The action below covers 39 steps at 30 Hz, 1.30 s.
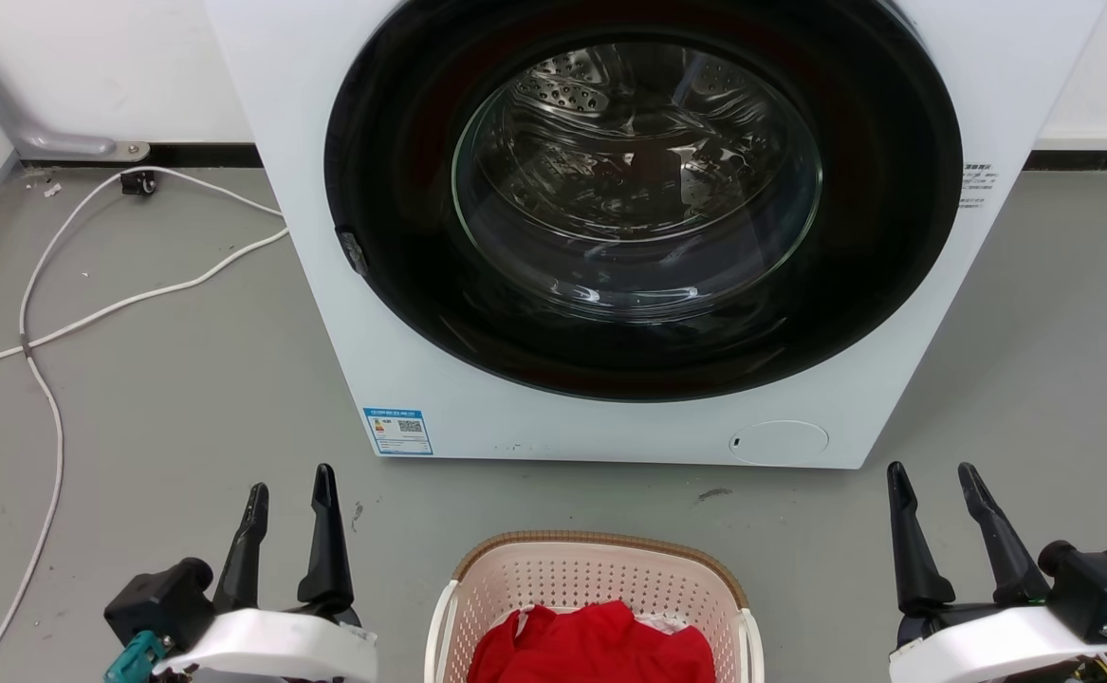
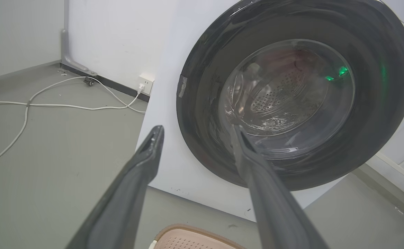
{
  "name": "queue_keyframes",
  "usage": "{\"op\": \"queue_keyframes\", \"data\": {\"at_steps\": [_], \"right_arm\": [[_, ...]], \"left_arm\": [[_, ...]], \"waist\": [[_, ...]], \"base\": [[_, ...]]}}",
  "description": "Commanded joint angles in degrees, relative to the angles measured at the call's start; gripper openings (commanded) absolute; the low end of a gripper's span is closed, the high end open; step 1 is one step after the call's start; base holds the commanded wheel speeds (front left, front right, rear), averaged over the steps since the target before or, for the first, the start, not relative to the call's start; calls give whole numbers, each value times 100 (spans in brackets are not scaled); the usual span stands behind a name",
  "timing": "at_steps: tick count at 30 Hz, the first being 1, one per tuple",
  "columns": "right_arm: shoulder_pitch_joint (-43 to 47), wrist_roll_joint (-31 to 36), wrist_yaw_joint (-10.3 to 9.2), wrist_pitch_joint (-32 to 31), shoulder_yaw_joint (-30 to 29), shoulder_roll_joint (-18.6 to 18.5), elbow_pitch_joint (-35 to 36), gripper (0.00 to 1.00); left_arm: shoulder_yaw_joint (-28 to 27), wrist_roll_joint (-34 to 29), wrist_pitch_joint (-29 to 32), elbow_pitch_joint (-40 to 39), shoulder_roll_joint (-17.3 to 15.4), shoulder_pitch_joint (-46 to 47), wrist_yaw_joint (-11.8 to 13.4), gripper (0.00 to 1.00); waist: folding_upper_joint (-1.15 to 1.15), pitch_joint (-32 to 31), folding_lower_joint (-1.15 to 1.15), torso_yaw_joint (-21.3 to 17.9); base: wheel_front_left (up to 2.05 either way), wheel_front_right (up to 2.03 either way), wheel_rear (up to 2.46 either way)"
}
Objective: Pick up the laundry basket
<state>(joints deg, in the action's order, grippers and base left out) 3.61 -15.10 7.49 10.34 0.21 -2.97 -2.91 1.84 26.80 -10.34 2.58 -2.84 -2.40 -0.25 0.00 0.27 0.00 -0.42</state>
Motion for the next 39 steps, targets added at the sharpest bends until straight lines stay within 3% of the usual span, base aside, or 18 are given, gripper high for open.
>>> {"op": "queue_keyframes", "data": {"at_steps": [1,39], "right_arm": [[45,132,0,56,5,6,75,100],[342,1831,-1,480,121,17,279,100]], "left_arm": [[22,-135,-55,-61,-9,-48,25,100],[155,-1758,-477,-137,-5,-344,150,100]], "waist": [[0,-2,0,0],[0,-50,0,13]], "base": [[0,0,0],[0,0,0]]}}
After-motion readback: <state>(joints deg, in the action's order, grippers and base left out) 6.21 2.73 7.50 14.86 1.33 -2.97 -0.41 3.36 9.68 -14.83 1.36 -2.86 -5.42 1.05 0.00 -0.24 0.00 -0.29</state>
